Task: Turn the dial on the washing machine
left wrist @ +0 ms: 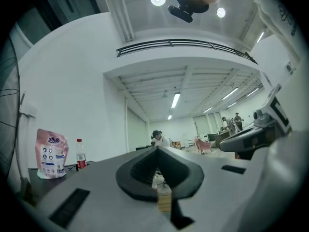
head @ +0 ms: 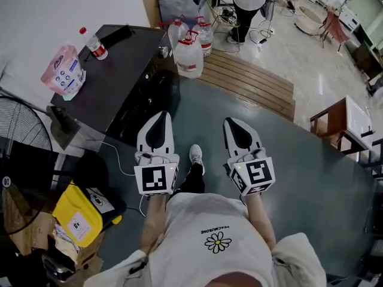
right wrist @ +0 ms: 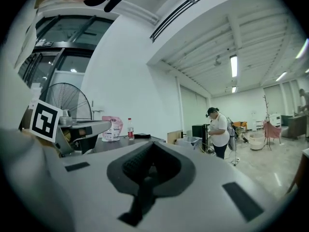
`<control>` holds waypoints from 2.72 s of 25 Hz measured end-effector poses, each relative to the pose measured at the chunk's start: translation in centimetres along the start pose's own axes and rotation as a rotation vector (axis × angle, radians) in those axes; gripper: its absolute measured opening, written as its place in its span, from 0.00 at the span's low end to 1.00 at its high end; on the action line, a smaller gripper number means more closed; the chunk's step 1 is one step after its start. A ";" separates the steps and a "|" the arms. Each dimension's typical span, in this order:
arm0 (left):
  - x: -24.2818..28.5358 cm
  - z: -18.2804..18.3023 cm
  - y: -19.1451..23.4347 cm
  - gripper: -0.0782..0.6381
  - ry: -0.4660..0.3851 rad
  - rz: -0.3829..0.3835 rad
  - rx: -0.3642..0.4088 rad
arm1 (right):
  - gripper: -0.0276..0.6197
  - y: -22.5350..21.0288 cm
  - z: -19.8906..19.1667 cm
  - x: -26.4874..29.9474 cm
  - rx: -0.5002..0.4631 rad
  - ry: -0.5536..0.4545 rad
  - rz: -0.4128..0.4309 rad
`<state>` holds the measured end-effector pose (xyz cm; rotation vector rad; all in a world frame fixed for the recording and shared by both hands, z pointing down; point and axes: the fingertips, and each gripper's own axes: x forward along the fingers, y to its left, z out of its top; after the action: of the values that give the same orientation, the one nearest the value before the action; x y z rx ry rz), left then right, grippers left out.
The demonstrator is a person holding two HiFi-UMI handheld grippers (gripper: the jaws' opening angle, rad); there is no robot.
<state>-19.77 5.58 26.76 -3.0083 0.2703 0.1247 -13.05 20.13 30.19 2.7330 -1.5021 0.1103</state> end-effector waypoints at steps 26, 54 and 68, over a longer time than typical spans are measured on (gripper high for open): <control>16.6 -3.1 18.3 0.11 0.048 0.487 0.004 | 0.05 -4.3 2.3 33.4 -0.047 0.013 0.391; 19.0 -2.5 10.1 0.11 0.135 1.140 0.068 | 0.05 -9.0 2.7 40.6 -0.107 -0.018 0.937; 19.5 -2.6 8.7 0.11 0.126 1.164 0.092 | 0.05 -10.0 2.6 39.5 -0.096 -0.034 0.951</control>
<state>-2.04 -6.64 26.59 -2.3475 1.8874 0.0113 16.64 -7.93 30.62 1.7228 -2.5648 -0.0016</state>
